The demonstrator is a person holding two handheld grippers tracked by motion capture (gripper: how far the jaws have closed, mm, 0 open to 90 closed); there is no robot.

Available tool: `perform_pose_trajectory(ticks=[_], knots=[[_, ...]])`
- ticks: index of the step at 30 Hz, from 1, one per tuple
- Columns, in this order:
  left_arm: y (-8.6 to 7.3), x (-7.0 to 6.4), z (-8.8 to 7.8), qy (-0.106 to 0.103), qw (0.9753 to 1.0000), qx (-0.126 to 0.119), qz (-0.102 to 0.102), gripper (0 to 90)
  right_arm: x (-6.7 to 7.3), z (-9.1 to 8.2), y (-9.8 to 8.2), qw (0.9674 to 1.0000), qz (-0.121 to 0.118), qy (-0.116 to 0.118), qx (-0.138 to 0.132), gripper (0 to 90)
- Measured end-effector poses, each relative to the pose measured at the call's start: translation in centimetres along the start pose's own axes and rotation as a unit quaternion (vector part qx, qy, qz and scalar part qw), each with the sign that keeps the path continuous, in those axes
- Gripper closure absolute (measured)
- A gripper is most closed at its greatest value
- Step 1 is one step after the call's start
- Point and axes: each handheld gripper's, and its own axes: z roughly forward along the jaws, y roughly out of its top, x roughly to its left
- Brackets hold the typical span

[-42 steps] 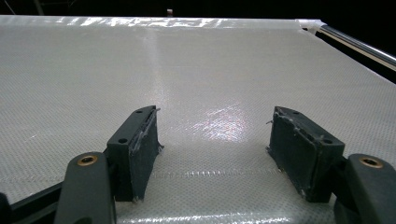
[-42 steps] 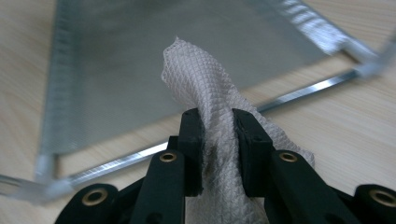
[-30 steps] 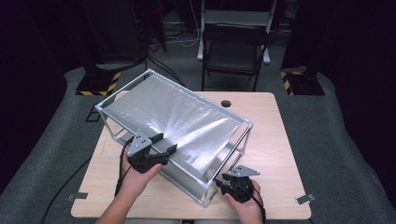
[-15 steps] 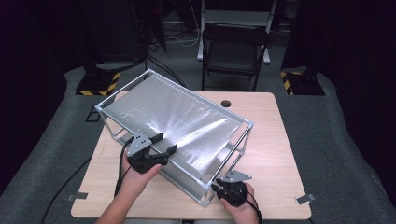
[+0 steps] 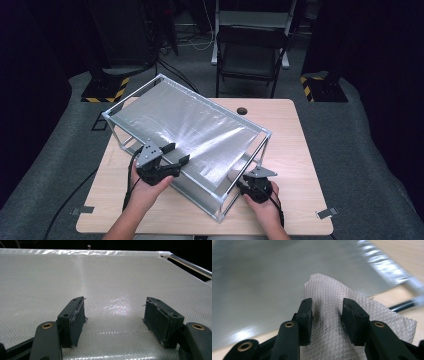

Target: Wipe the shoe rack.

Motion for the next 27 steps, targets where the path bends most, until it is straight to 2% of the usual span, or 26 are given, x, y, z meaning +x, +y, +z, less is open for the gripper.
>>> perform_pose_trajectory(ticks=[1, 3, 4, 5, 6, 8, 9, 10, 12, 13, 16, 18, 19, 21, 24, 26, 27], knots=[[0.0, 0.0, 0.0, 0.0, 1.0, 0.0, 0.0, 32.5, 0.6, -0.1, -0.2, 1.0, 0.003, 0.005, 0.0, 59.8], [0.0, 0.0, 0.0, 0.002, 1.0, -0.001, 0.0, 32.6, 1.8, -0.4, -0.7, 0.9997, -0.02, 0.013, -0.003, 59.8], [0.0, -0.1, 0.0, 0.001, 1.0, 0.0, 0.0, 32.6, 2.4, -0.6, -0.9, 0.9992, -0.039, 0.007, -0.002, 59.9], [0.0, -0.1, 0.0, 0.002, 1.0, 0.0, 0.0, 32.6, 2.6, -0.6, -0.9, 0.9991, -0.043, 0.003, 0.0, 60.8], [0.0, -0.1, 0.0, 0.002, 1.0, 0.0, 0.0, 32.7, 2.3, -0.6, -0.8, 0.9988, -0.048, 0.007, 0.003, 62.0], [0.0, -0.1, 0.0, 0.002, 1.0, -0.001, 0.0, 32.7, 1.4, -0.5, -0.7, 0.9993, -0.038, 0.003, 0.0, 62.8], [0.0, -0.2, 0.0, 0.002, 1.0, -0.001, 0.0, 32.7, 0.7, -0.2, -0.5, 0.9994, -0.033, -0.01, -0.007, 63.2], [-0.1, -0.2, -0.1, 0.002, 1.0, -0.001, 0.001, 32.7, -0.1, 0.0, -0.3, 0.9995, -0.023, -0.016, -0.012, 63.3], [-0.1, -0.2, -0.1, 0.0, 1.0, 0.0, 0.002, 32.7, -1.8, 0.3, 0.2, 0.9993, -0.024, -0.028, -0.012, 63.4], [-0.1, -0.2, 0.0, 0.001, 1.0, -0.002, 0.002, 32.7, -2.5, 0.5, 0.3, 0.9993, -0.014, -0.03, -0.014, 63.5], [-0.1, -0.2, 0.0, 0.0, 1.0, -0.003, 0.002, 32.8, -4.1, 0.9, 0.8, 0.9995, -0.005, -0.027, -0.014, 63.8], [-0.1, -0.1, 0.0, -0.001, 1.0, -0.004, 0.002, 32.8, -4.5, 1.0, 1.0, 0.9998, -0.008, -0.018, -0.008, 61.9], [-0.1, -0.1, 0.0, -0.001, 1.0, -0.004, 0.002, 32.8, -4.4, 1.0, 0.9, 0.9998, -0.01, -0.016, -0.008, 60.8], [-0.1, -0.1, 0.0, -0.002, 1.0, -0.003, 0.002, 32.9, -3.9, 0.8, 0.8, 0.9995, -0.029, -0.014, -0.006, 60.7], [-0.1, -0.1, 0.0, -0.001, 1.0, -0.003, 0.002, 33.0, -2.1, 0.4, 0.2, 0.9984, -0.041, 0.038, 0.002, 61.9], [-0.1, -0.1, -0.1, -0.001, 1.0, -0.003, 0.001, 33.1, -0.7, 0.1, -0.4, 0.9954, -0.073, 0.063, 0.0, 61.7], [-0.1, -0.1, -0.1, -0.001, 1.0, -0.002, 0.003, 33.1, -0.2, -0.1, -0.7, 0.9944, -0.077, 0.073, -0.001, 61.5]])
